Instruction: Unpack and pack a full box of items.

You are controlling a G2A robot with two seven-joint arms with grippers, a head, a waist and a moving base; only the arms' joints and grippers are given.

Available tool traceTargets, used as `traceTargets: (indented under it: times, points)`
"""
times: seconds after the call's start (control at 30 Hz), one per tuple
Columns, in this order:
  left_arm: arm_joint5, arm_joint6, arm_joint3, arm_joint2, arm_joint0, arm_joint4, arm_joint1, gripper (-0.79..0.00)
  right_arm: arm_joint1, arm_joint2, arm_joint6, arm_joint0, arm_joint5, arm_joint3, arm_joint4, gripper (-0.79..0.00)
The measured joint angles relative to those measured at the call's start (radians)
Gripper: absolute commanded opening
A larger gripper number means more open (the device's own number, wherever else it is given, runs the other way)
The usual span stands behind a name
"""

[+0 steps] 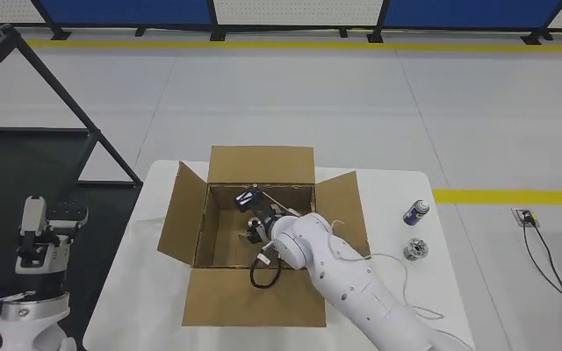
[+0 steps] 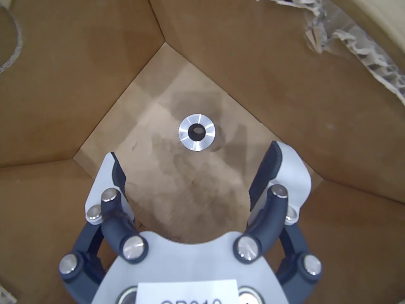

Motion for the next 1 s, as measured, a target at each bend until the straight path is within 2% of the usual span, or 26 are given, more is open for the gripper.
traceTargets:
  times: [0.37,0.47,0.5,0.53,0.6,0.63,0.67,0.77,0.83,0.93,1.0]
  points:
    - [0.001,-0.004,0.001,-0.007,0.009,-0.003,-0.001,0.000,-0.094,-0.058,-0.098,0.084,0.028,0.245,0.071,0.000]
    - [-0.001,-0.004,0.002,-0.009,0.010,-0.002,-0.002,0.000,-0.116,-0.065,-0.111,0.103,0.016,0.303,0.088,-0.055]
    - [-0.002,-0.004,0.003,-0.010,0.011,-0.002,-0.002,0.000,-0.124,-0.068,-0.115,0.110,0.012,0.324,0.092,-0.102]
    - [-0.002,-0.005,0.003,-0.010,0.011,-0.003,-0.002,0.000,-0.130,-0.071,-0.119,0.114,0.010,0.339,0.095,-0.191]
    - [-0.001,-0.006,0.003,-0.010,0.011,-0.004,-0.002,0.000,-0.143,-0.075,-0.127,0.124,0.006,0.371,0.100,-0.317]
    - [-0.001,-0.006,0.003,-0.011,0.011,-0.004,-0.002,0.000,-0.149,-0.075,-0.130,0.128,0.004,0.384,0.103,-0.360]
    - [-0.001,-0.006,0.003,-0.011,0.011,-0.004,-0.002,0.000,-0.154,-0.076,-0.134,0.132,0.002,0.397,0.106,-0.394]
    - [-0.003,-0.006,0.004,-0.011,0.011,-0.003,-0.003,0.000,-0.169,-0.077,-0.143,0.144,-0.007,0.435,0.114,-0.422]
    - [-0.004,-0.007,0.004,-0.012,0.011,-0.003,-0.003,0.000,-0.178,-0.077,-0.148,0.152,-0.013,0.458,0.116,-0.477]
    - [-0.004,-0.003,0.005,-0.013,0.011,-0.001,-0.004,0.000,-0.189,-0.077,-0.157,0.161,-0.025,0.486,0.118,-0.643]
    - [-0.004,-0.001,0.005,-0.013,0.011,-0.001,-0.004,0.000,-0.195,-0.076,-0.165,0.167,-0.034,0.501,0.118,-0.785]
